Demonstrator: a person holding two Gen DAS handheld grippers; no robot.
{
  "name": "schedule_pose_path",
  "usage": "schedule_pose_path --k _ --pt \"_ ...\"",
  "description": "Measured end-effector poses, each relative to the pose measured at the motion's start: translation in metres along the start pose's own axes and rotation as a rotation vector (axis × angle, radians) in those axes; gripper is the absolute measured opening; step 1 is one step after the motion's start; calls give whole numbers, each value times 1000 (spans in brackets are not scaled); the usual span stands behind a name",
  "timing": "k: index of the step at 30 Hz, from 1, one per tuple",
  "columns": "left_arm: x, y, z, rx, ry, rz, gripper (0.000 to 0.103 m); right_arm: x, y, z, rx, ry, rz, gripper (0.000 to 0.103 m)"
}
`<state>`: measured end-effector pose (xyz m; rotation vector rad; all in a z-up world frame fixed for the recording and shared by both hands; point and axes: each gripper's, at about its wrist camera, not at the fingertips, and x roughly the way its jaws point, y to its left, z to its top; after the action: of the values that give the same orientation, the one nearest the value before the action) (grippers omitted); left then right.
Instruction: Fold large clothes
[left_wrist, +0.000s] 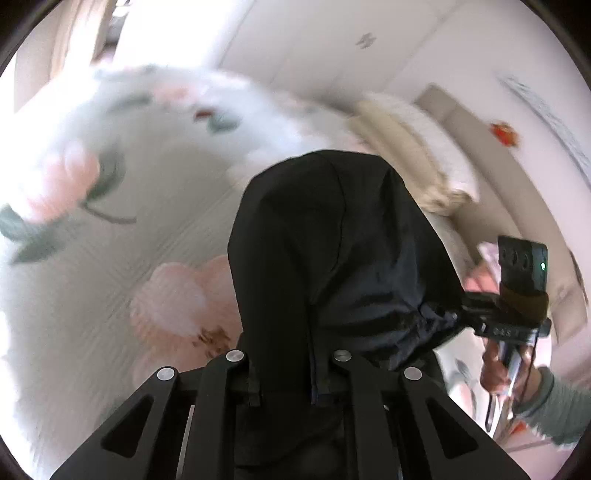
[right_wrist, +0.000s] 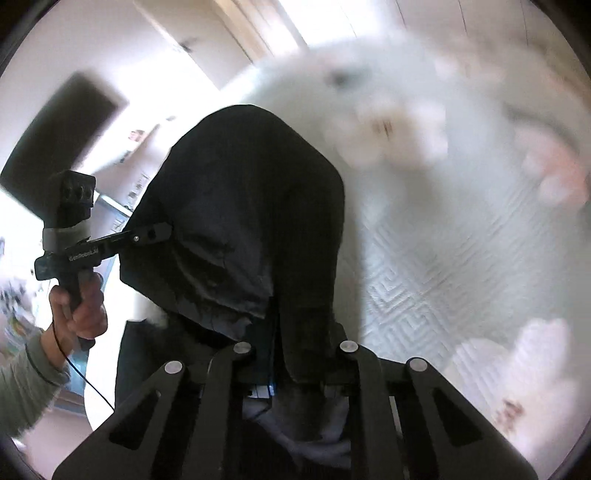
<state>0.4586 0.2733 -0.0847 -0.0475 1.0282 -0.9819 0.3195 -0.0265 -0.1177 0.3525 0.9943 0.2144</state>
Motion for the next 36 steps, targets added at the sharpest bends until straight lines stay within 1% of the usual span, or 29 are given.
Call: schedule_pose_path --k 2,4,5,7,8,9,10,11,12,13,14,15,16,17,18,19,21,22,24,25,26,27,28,29,30,31,32,34,36 --pt "-39 -28 -16 79 -31 11 15 -40 34 -20 -73 -61 -44 16" --pt "-71 -53 -34 145 -42 25 15 -67 64 -42 -126 -94 -92 15" --pt "-90 -65 -47 176 -50 31 15 -81 80 -56 -152 -107 -119 15" --pt "-117 -86 -75 232 -53 39 15 -105 107 -83 -194 -129 -161 14" --pt "-130 -93 -91 258 -44 39 15 -112 116 -93 -214 -133 -183 14" --pt "-137 -99 -105 279 -31 44 16 -122 130 -111 -253 -137 -222 13" --pt "-145 -107 -128 311 -1 58 16 -129 141 -131 -288 -133 -265 13" --pt "-148 -111 -146 333 33 63 19 -133 145 -143 -308 -127 -287 13" --pt "-147 -113 -165 346 72 71 23 -133 152 -163 -334 -111 -326 13" --pt "-141 -109 -190 338 133 92 25 -132 153 -183 -356 -92 -372 14" --pt "-136 -104 -205 319 176 109 27 -128 153 -198 -377 -65 -411 14" --pt "-127 -93 -230 283 242 137 27 -118 150 -220 -394 -9 -458 14" --pt "-123 -85 -246 259 282 159 27 -107 143 -240 -389 48 -497 14" --pt "-117 -72 -267 212 335 196 26 -102 137 -251 -375 76 -518 15" --pt "-117 -61 -279 167 362 214 24 -98 127 -265 -346 113 -536 15" --pt "-119 -54 -285 127 368 221 24 -95 119 -275 -313 146 -543 15" --pt "-136 -48 -283 63 326 216 24 -100 107 -288 -231 182 -533 15" --pt "-146 -51 -274 55 293 219 24 -109 105 -290 -188 182 -519 15" --pt "-159 -63 -251 78 228 214 24 -130 105 -284 -124 160 -483 21" --pt "-165 -76 -235 89 188 198 25 -142 106 -279 -90 140 -453 24" --pt "-169 -86 -220 99 152 177 25 -152 110 -267 -53 112 -406 24" --pt "-173 -99 -204 117 110 145 26 -163 120 -253 -26 75 -350 24" --pt "-173 -107 -191 130 77 123 27 -170 125 -235 -15 40 -319 25" --pt "-172 -116 -179 140 47 101 34 -177 135 -222 -12 6 -294 34" --pt "-166 -124 -167 144 29 74 44 -180 145 -208 -7 -28 -259 42" --pt "-157 -130 -161 152 26 54 49 -180 152 -198 -1 -49 -230 57" --pt "-144 -136 -160 161 35 50 53 -177 160 -189 3 -68 -196 66" --pt "-120 -138 -167 166 79 50 53 -161 173 -182 -10 -64 -176 66" --pt "-90 -131 -189 153 156 46 51 -128 179 -187 -4 -12 -144 66"
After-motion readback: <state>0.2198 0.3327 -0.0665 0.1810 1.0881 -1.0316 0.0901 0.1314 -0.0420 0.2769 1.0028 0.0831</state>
